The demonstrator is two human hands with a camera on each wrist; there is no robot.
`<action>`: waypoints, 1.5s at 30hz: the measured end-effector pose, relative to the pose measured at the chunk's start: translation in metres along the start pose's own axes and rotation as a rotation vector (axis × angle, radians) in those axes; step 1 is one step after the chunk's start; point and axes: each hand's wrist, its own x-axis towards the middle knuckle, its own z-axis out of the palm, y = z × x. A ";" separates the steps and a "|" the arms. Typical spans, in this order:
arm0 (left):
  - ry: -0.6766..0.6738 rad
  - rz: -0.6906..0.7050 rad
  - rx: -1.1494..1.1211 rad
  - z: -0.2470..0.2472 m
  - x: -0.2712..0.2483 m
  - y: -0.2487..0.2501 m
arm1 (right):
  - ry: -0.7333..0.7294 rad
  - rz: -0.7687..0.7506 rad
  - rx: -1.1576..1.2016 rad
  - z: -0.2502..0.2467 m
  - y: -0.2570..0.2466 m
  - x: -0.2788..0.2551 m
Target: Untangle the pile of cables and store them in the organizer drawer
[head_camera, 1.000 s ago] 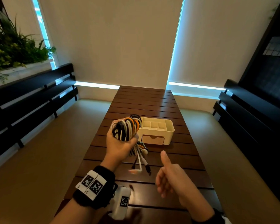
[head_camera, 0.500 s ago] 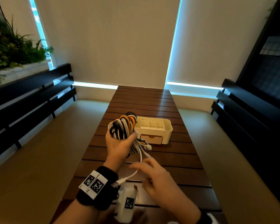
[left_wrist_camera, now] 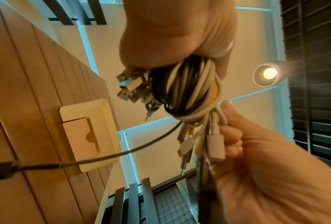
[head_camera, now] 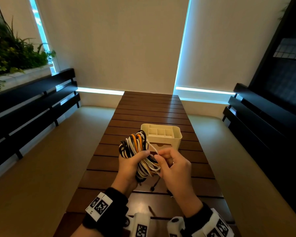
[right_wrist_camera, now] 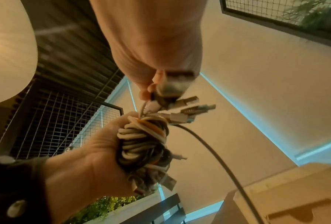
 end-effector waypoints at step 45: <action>-0.005 -0.094 -0.135 -0.006 0.005 0.004 | -0.103 0.499 0.406 -0.018 -0.002 -0.002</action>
